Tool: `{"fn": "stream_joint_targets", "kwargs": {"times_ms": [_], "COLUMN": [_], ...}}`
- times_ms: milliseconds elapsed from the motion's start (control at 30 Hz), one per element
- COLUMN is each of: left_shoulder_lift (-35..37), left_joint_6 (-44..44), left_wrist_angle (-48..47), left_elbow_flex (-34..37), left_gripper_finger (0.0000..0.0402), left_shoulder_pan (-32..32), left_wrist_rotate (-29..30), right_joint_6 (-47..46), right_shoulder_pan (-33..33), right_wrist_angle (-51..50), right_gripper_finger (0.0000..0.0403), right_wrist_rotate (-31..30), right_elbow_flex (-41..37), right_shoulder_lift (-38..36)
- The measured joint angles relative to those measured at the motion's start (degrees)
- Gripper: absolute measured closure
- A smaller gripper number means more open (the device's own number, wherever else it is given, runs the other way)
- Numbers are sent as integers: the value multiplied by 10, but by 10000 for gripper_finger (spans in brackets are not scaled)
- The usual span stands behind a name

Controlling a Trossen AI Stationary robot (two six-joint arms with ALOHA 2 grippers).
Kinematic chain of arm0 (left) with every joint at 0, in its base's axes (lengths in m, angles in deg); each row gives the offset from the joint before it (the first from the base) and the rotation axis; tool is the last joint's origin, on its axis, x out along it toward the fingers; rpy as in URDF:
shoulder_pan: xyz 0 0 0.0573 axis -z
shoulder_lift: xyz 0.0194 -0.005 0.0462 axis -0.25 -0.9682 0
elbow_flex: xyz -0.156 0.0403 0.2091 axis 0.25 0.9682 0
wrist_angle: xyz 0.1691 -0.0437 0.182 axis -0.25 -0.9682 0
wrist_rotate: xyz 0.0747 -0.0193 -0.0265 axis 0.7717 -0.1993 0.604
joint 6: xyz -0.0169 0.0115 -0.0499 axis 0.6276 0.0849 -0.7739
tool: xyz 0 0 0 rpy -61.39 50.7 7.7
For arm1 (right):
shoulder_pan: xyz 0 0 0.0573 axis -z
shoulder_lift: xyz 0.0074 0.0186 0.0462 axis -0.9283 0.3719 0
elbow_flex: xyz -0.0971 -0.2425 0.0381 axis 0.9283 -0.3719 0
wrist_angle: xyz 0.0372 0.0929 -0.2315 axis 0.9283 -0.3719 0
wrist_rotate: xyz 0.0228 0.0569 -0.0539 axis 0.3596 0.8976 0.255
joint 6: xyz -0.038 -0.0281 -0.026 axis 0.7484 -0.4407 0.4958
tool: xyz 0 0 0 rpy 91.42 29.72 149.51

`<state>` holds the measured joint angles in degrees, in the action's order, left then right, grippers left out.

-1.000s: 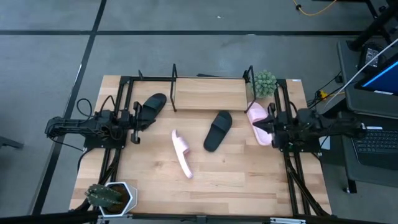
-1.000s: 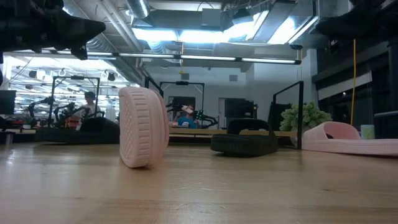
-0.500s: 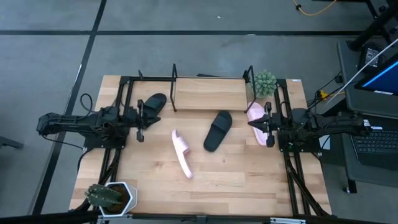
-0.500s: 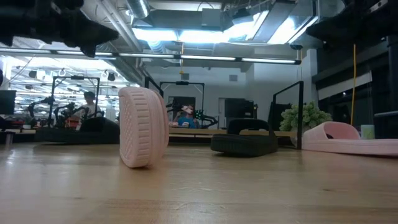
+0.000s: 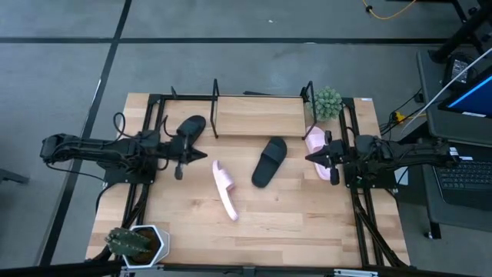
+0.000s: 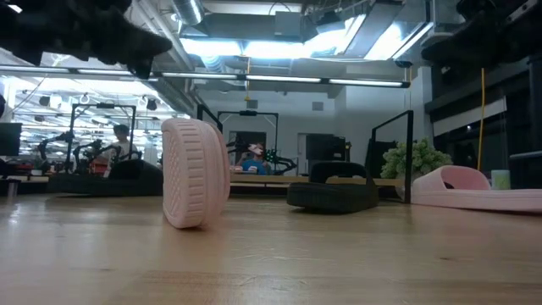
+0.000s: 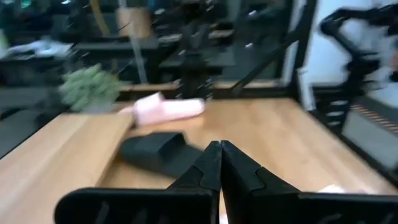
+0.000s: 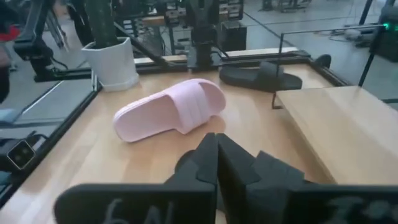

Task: Pick and place slides into the shelf
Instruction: Put the right pink slipper on the shelf

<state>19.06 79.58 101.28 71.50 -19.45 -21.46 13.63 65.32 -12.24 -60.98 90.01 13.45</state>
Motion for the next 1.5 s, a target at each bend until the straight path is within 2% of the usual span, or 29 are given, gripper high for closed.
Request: {"fn": "stream_joint_targets", "kwargs": {"times_ms": [200,333,500,667,833,1133,1300,1500], "left_shoulder_lift": [0,0,0,0,0,0,0,0], "left_joint_6": [-1,0,29,40,43,45,46,74], "left_wrist_angle": [0,-1,-1,-2,-3,-3,-3,-3], "left_elbow_flex": [0,0,0,0,0,0,0,1], "left_gripper_finger": [402,402,402,402,402,402,402,402], "left_shoulder_pan": [0,0,0,0,0,0,0,0], "left_wrist_rotate": [-2,36,73,74,74,86,86,86], "right_joint_6": [52,52,48,-15,-84,-105,-169,-237], "right_shoulder_pan": [0,0,0,0,0,0,0,-8], "right_wrist_angle": [-17,-68,-188,-331,-405,-558,-667,-687], "right_gripper_finger": [397,399,399,400,400,401,401,401], "right_wrist_rotate": [-15,-35,-63,-92,-93,-104,-121,-122], "right_elbow_flex": [12,73,157,215,260,352,389,391], "right_shoulder_lift": [0,9,44,93,154,277,321,348]}}
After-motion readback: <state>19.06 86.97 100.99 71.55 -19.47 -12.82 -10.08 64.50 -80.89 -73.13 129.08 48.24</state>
